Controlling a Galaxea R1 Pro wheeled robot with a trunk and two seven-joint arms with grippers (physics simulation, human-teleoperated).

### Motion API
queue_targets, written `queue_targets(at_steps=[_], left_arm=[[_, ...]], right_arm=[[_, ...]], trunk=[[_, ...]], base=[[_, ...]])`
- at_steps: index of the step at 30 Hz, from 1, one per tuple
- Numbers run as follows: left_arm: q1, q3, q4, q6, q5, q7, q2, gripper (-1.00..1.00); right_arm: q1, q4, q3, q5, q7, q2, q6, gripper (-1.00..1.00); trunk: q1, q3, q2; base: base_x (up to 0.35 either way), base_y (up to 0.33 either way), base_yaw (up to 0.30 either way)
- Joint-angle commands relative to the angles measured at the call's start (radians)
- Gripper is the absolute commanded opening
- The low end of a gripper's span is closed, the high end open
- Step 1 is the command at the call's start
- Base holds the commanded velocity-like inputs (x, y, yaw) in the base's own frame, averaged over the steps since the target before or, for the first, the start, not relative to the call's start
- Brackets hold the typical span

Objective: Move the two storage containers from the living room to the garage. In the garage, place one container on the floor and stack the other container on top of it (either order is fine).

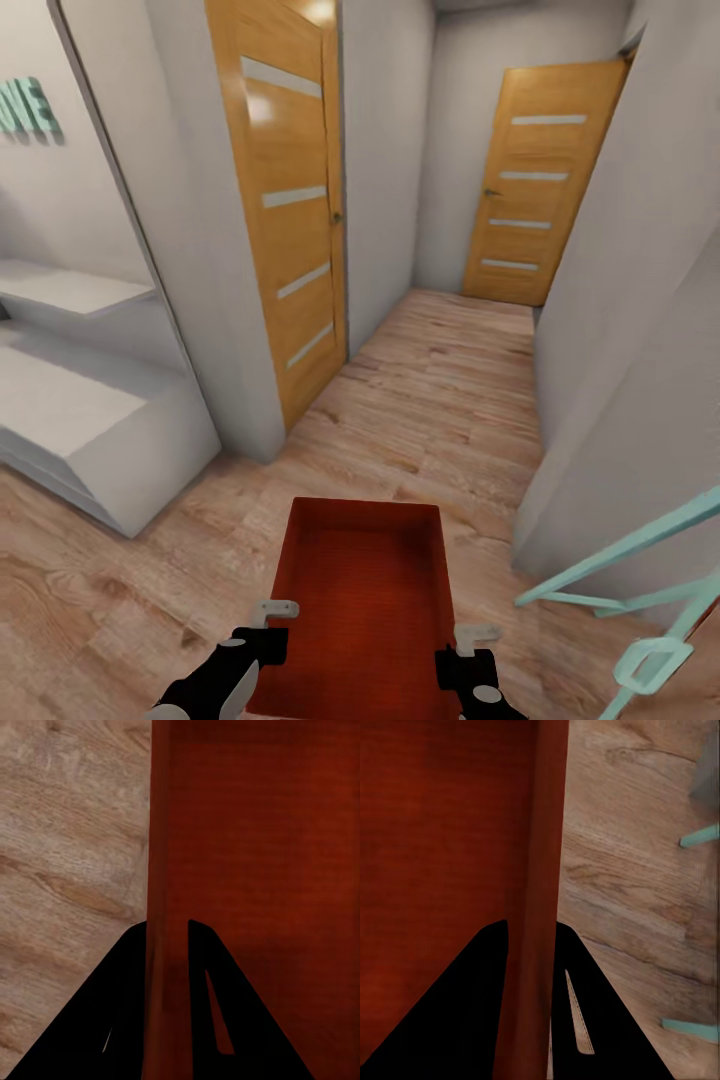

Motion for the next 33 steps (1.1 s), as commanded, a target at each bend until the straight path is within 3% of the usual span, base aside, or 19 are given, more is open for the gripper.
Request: queue_targets(at_steps=[1,13,33], left_arm=[[-0.001,-0.010,-0.005,0.006,0.014,0.011,0.002,-1.00],[-0.001,-0.010,-0.005,0.006,0.015,0.011,0.002,-1.00],[-0.001,-0.010,-0.005,0.006,0.015,0.011,0.002,-1.00]], right_arm=[[-0.001,0.026,0.007,-0.016,-0.005,-0.012,-0.005,-1.00],[-0.001,0.026,0.008,-0.016,-0.005,-0.012,-0.005,-1.00],[-0.001,0.026,0.008,-0.015,-0.005,-0.012,-0.005,-1.00]], trunk=[[0.001,-0.001,0.000],[0.001,-0.001,0.000],[0.001,-0.001,0.000]], base=[[0.323,0.000,-0.239],[0.323,0.000,-0.216],[0.323,0.000,-0.008]])
